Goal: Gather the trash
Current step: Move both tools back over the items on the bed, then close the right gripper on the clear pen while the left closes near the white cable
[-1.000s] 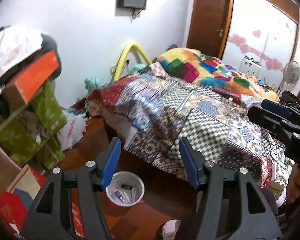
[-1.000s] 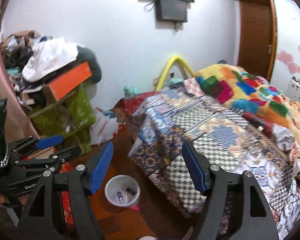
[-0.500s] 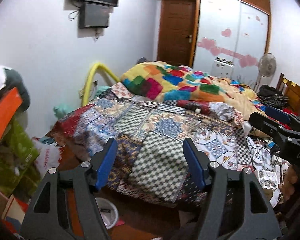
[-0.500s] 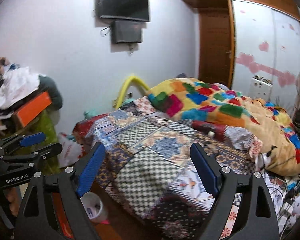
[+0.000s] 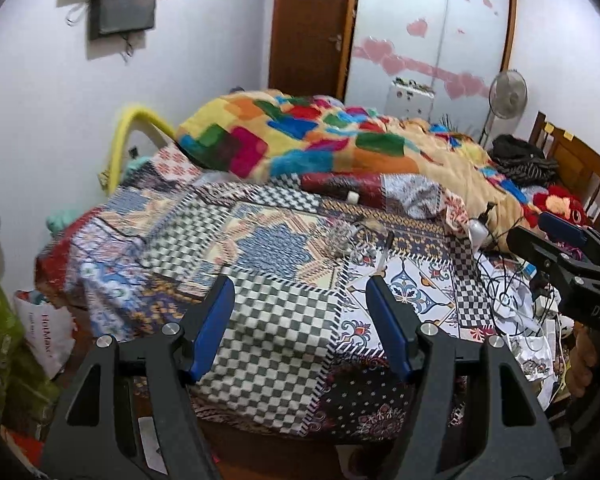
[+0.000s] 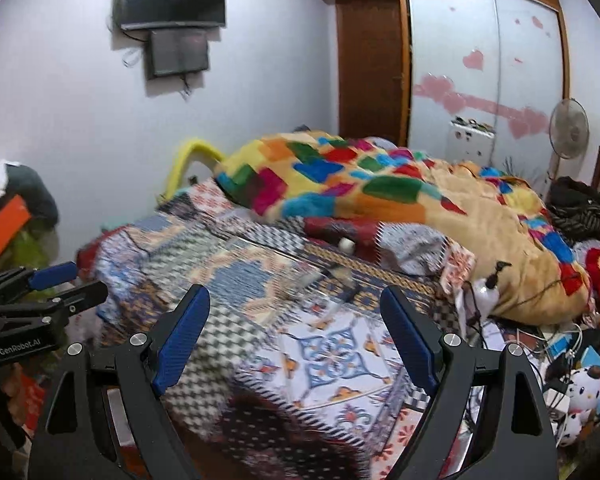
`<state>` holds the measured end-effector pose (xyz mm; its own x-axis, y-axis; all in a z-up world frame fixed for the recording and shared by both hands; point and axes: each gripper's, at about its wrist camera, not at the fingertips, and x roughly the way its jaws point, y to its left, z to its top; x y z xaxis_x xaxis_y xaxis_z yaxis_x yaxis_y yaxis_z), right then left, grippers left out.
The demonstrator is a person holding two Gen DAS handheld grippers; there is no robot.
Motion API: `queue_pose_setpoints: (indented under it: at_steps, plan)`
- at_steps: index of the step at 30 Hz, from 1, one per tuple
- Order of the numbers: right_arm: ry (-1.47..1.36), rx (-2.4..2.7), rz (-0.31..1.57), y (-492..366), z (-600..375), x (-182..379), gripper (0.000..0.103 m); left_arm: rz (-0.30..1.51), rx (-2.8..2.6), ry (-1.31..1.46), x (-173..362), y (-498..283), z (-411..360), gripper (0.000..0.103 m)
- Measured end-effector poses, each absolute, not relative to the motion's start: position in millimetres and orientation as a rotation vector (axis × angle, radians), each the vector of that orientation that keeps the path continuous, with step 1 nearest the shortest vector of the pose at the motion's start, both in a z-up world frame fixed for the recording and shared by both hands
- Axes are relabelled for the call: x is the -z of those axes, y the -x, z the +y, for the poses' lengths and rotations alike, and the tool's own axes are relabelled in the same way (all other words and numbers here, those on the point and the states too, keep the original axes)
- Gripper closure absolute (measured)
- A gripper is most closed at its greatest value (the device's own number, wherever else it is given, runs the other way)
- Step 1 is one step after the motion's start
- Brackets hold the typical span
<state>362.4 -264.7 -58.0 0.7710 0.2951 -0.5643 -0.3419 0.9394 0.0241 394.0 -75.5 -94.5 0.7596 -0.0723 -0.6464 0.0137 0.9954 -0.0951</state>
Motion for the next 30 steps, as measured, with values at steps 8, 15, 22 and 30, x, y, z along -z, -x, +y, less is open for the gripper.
queue_pose_setpoints:
  at_steps: [8, 15, 22, 30]
  plan:
    - [0.027, -0.269, 0.720, -416, -288, 108, 0.018, 0.784, 0.081, 0.083, 146, -461, -94, 0.036]
    - [-0.027, -0.256, 0.883, -465, -295, 161, 0.018, 0.835, 0.121, 0.093, 192, -511, -104, 0.036]
    - [-0.006, -0.277, 0.953, -505, -268, 202, 0.031, 0.877, 0.153, 0.115, 226, -559, -106, 0.036]
    - [0.079, -0.247, 0.979, -532, -245, 233, 0.057, 0.902, 0.216, 0.134, 247, -604, -112, 0.042]
